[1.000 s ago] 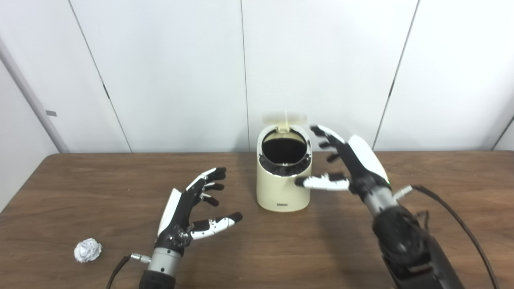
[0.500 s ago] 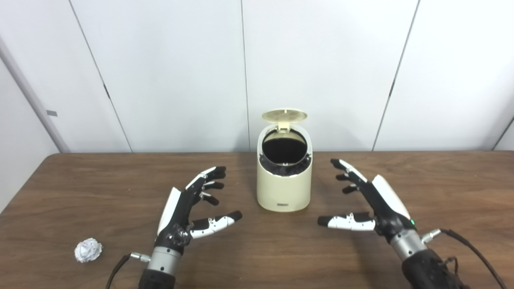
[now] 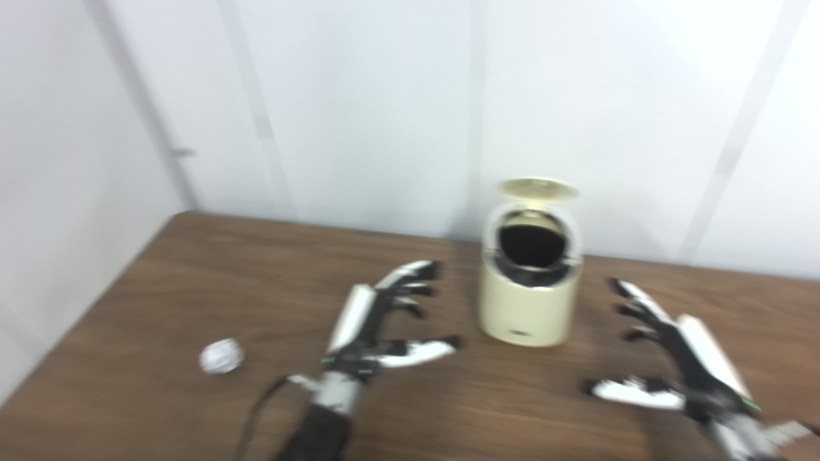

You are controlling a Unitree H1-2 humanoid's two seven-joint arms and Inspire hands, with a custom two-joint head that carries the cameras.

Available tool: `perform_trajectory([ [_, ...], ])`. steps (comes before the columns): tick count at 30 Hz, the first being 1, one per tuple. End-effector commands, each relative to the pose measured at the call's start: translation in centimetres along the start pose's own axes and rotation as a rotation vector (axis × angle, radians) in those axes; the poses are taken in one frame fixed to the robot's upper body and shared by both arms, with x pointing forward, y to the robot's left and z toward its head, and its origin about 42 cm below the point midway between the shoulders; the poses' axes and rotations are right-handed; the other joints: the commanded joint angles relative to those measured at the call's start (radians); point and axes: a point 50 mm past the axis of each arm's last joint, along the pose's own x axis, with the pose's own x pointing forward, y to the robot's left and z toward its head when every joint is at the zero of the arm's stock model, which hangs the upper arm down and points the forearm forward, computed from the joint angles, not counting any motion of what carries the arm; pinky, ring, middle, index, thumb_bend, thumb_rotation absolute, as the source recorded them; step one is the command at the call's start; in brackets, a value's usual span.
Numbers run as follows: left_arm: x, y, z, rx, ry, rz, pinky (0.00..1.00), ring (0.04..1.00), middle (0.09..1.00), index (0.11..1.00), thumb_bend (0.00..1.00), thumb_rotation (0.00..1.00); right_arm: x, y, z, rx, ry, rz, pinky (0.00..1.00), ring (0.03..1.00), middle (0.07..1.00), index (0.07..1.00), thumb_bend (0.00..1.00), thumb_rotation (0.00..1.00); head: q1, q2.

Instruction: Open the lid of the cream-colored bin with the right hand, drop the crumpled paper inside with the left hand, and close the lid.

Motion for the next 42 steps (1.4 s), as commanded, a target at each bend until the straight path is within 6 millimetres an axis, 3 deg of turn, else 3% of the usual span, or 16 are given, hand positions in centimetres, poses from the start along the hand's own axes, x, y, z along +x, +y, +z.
perform_trajectory([
  [1, 0.1, 0.6, 1.7, 0.034, -0.068, 0.04, 0.56, 0.745, 0.817, 0.829, 0.74, 0.14, 0.3, -1.9, 0.9, -0.015, -0.044, -0.04, 0.75, 0.876, 0.934, 0.938, 0.83, 0.23, 0.022, -0.005],
  [8, -1.0, 2.3, 3.5, 0.151, -0.038, 0.06, 0.55, 0.735, 0.815, 0.83, 0.75, 0.13, 0.4, -2.6, 1.3, 0.004, -0.024, -0.039, 0.77, 0.89, 0.952, 0.951, 0.82, 0.17, 0.072, -0.008],
  [12, -1.6, 5.0, 5.2, 0.277, -0.017, 0.059, 0.54, 0.691, 0.799, 0.812, 0.7, 0.09, 0.6, -2.9, 1.4, 0.002, -0.056, -0.05, 0.75, 0.886, 0.954, 0.947, 0.82, 0.2, 0.085, -0.008],
  [16, -2.0, 8.4, 6.9, 0.363, -0.001, 0.038, 0.46, 0.59, 0.702, 0.751, 0.67, 0.01, 0.6, -3.1, 1.6, -0.018, -0.055, -0.055, 0.71, 0.859, 0.945, 0.937, 0.81, 0.18, 0.099, -0.012],
  [21, -2.6, 12.7, 8.2, 0.537, 0.012, 0.013, 0.47, 0.598, 0.68, 0.712, 0.7, 0.0, 0.7, -3.3, 1.9, -0.053, -0.056, -0.05, 0.7, 0.856, 0.947, 0.933, 0.8, 0.18, 0.101, -0.011],
  [24, -3.0, 15.3, 8.6, 0.594, 0.027, 0.013, 0.47, 0.588, 0.671, 0.682, 0.72, 0.0, 0.6, -3.5, 2.2, -0.089, -0.041, -0.047, 0.77, 0.906, 0.949, 0.942, 0.79, 0.24, 0.101, -0.008],
  [30, -3.5, 19.1, 9.0, 0.712, 0.079, -0.003, 0.44, 0.529, 0.612, 0.632, 0.73, 0.0, 0.8, -3.8, 2.4, -0.09, -0.051, -0.053, 0.79, 0.912, 0.944, 0.938, 0.79, 0.23, 0.103, -0.006],
  [34, -3.7, 20.6, 9.0, 0.89, 0.112, -0.029, 0.44, 0.534, 0.611, 0.631, 0.79, 0.0, 1.0, -3.8, 2.5, -0.091, -0.05, -0.054, 0.79, 0.915, 0.945, 0.937, 0.79, 0.25, 0.104, -0.004],
  [42, -3.9, 23.2, 7.9, 1.056, 0.254, -0.07, 0.45, 0.538, 0.615, 0.628, 0.83, 0.0, 1.1, -3.9, 2.9, -0.095, -0.065, -0.059, 0.78, 0.915, 0.947, 0.934, 0.79, 0.25, 0.104, -0.003],
])
